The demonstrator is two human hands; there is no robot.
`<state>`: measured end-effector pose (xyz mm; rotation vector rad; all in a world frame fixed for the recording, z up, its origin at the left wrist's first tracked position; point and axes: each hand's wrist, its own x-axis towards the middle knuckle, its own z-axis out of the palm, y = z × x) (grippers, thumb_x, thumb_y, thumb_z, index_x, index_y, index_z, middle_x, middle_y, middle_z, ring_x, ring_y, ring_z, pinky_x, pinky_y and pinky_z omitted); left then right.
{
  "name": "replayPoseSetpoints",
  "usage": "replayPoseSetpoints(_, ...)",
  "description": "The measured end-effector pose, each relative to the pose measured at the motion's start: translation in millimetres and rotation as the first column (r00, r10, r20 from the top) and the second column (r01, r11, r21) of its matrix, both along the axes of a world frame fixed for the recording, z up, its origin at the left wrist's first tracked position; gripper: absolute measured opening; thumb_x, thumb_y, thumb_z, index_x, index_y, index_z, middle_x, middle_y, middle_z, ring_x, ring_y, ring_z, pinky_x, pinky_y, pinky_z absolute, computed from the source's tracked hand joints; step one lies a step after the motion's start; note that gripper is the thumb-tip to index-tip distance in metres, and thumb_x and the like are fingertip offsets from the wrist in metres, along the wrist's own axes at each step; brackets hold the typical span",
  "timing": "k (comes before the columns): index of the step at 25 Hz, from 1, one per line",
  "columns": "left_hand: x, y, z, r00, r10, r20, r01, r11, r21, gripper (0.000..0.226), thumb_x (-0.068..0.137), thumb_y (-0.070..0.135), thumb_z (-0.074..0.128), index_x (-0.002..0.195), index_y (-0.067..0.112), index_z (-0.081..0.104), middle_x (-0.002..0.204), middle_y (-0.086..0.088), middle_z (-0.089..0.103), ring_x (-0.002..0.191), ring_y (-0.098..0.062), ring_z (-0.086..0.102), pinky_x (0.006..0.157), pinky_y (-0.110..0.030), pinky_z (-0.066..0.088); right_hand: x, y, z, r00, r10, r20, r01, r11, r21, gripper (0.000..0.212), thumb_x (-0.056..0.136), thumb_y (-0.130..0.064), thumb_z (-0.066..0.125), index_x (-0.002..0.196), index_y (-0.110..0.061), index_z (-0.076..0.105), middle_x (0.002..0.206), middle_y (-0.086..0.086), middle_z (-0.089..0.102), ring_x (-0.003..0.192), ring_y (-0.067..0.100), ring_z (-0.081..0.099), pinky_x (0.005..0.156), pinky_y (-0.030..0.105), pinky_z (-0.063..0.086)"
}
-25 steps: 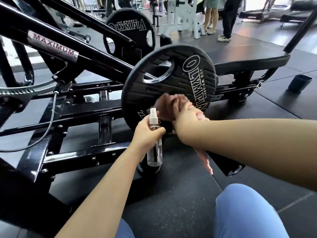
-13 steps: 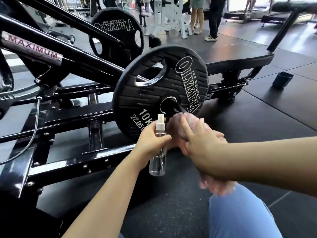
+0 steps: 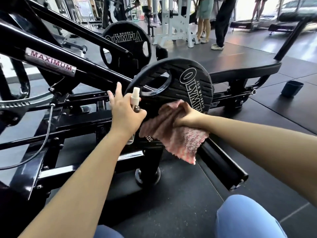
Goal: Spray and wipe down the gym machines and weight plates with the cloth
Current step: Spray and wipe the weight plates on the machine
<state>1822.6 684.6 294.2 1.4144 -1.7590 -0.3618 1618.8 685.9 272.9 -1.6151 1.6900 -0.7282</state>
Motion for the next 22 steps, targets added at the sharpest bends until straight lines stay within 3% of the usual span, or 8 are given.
replayPoseSetpoints(3,6.5,-3.4,5.8,0.996,-0.07,0.055,0.063,0.992,0.112,0.022,0.074,0.002,0.066,0.093,0.012,0.06,0.157,-0.007,0.013,0.136,-0.019,0.031,0.09,-0.008,0.022,-9.7,-3.9,-14.8,0.939,-0.073,0.336,0.037,0.993,0.115,0.062,0.083,-0.004,0.066,0.137,-0.006,0.036,0.096,-0.002,0.057,0.082,0.002,0.055,0.058,-0.001,0.04)
replayPoseSetpoints(6,10.9,-1.8,2.8,0.989,-0.115,0.088,0.101,0.983,0.152,0.02,0.075,0.001,0.067,0.089,0.014,0.06,0.157,0.002,0.01,0.108,-0.009,0.046,0.067,0.001,0.029,-8.4,-16.7,-21.9,0.846,-0.044,0.532,0.026,0.999,0.041,0.064,0.077,-0.009,0.067,0.131,0.011,0.04,0.109,0.014,0.062,0.094,0.0,0.059,0.087,0.019,0.045)
replayPoseSetpoints(8,13.2,-2.5,2.5,0.993,-0.103,0.064,0.09,0.981,0.17,0.02,0.074,0.001,0.066,0.087,0.016,0.06,0.157,0.007,0.011,0.098,-0.004,0.046,0.062,-0.002,0.032,-11.1,-30.0,-36.3,0.675,-0.047,0.736,0.035,0.999,0.031,0.063,0.087,-0.008,0.063,0.135,0.016,0.03,0.136,0.022,0.044,0.119,0.019,0.048,0.102,0.025,0.035)
replayPoseSetpoints(9,13.5,-2.7,2.9,0.994,-0.095,0.058,0.084,0.981,0.173,0.02,0.074,0.001,0.066,0.086,0.016,0.06,0.157,0.008,0.011,0.097,-0.004,0.047,0.061,-0.006,0.031,-11.8,-28.4,-38.4,0.579,-0.055,0.813,0.019,0.998,0.054,0.069,0.087,-0.016,0.065,0.138,0.012,0.029,0.136,0.016,0.044,0.115,0.022,0.05,0.103,0.026,0.037)
replayPoseSetpoints(11,11.5,-2.0,3.0,0.994,-0.082,0.067,0.07,0.983,0.169,0.018,0.075,0.001,0.067,0.087,0.014,0.061,0.157,0.009,0.012,0.097,-0.004,0.045,0.065,-0.01,0.031,-17.8,-8.2,-32.9,0.5,-0.1,0.86,-0.039,0.99,0.137,0.069,0.075,-0.029,0.078,0.129,0.003,0.048,0.11,0.006,0.057,0.09,0.015,0.056,0.1,0.03,0.044)
replayPoseSetpoints(14,12.4,-4.6,0.4,0.995,-0.058,0.083,0.044,0.987,0.155,0.018,0.075,0.001,0.068,0.087,0.012,0.061,0.156,0.009,0.014,0.099,-0.001,0.042,0.072,-0.009,0.028,-17.7,19.7,-19.7,0.421,-0.179,0.889,-0.325,0.886,0.332,0.065,0.018,-0.023,0.097,0.076,-0.003,0.075,0.075,0.011,0.071,0.067,0.022,0.07,0.061,0.029,0.057)
replayPoseSetpoints(16,15.0,-7.0,-2.3,0.995,-0.053,0.087,0.04,0.989,0.143,0.018,0.074,0.001,0.068,0.086,0.012,0.06,0.156,0.009,0.015,0.105,-0.002,0.041,0.078,-0.012,0.028,-24.1,35.1,-24.0,0.4,-0.177,0.899,-0.337,0.884,0.324,0.058,0.013,-0.018,0.097,0.064,-0.003,0.074,0.066,0.01,0.07,0.058,0.02,0.069,0.049,0.028,0.055)
replayPoseSetpoints(22,22.2,-9.3,-18.2,0.998,-0.041,0.04,0.032,0.981,0.194,0.015,0.074,0.004,0.067,0.082,0.015,0.061,0.149,0.011,0.029,0.109,-0.016,0.05,0.086,-0.026,0.037,-41.0,93.3,-22.7,0.466,-0.278,0.84,-0.317,0.834,0.452,0.06,0.011,-0.017,0.096,0.064,-0.001,0.074,0.064,0.011,0.069,0.055,0.021,0.068,0.049,0.028,0.055)
